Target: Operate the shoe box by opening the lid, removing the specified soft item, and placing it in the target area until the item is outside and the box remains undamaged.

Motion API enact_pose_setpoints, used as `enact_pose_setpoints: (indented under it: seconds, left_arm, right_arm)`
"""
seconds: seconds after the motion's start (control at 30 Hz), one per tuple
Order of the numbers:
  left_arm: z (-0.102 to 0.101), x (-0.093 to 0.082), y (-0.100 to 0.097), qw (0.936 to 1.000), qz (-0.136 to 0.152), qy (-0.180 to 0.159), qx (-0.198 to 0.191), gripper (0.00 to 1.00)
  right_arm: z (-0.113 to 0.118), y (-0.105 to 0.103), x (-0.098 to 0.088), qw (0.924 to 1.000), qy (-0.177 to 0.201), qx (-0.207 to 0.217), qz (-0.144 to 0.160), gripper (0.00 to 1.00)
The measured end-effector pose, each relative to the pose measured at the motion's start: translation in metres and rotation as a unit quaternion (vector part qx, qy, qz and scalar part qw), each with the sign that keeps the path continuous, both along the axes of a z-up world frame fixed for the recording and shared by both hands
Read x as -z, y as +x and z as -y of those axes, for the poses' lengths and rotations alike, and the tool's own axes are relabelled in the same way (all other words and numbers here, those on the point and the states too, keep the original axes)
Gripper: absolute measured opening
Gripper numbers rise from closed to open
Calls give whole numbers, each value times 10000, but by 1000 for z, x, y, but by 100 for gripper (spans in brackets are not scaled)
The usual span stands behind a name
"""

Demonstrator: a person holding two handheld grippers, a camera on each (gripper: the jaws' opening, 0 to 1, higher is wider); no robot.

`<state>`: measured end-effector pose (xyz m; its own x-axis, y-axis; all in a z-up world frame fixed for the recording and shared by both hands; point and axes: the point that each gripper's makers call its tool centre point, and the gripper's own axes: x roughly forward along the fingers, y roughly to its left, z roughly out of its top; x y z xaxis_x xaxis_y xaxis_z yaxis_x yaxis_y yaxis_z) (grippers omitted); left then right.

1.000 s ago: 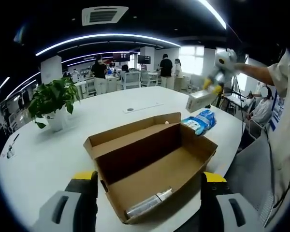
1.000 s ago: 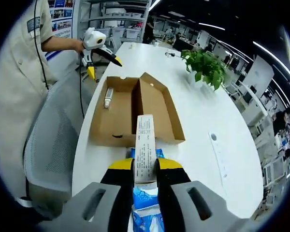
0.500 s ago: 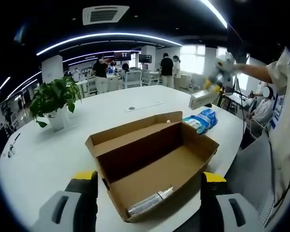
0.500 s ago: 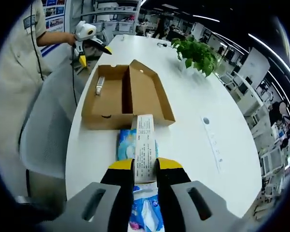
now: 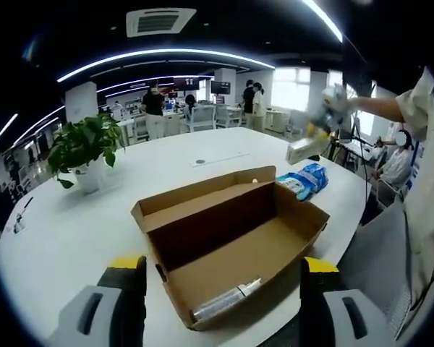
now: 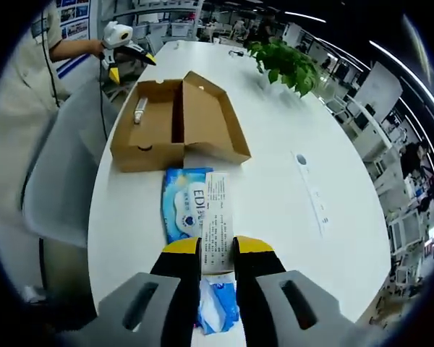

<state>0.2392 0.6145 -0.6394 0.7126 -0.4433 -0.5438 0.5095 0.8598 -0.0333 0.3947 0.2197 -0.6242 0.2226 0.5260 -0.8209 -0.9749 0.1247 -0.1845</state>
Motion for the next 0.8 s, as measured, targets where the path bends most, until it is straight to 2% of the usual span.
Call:
enact_pose_setpoints:
  seconds: [0.57, 0.8]
  left_arm:
    - [-1, 3, -1, 9999, -66, 99, -93, 90]
    - [1, 3, 1, 9998, -75, 126, -94, 90]
  right_arm:
    - [47, 25, 29, 9985, -520, 119, -118, 15]
    - [57, 32, 37, 9978, -613, 168, -199, 15]
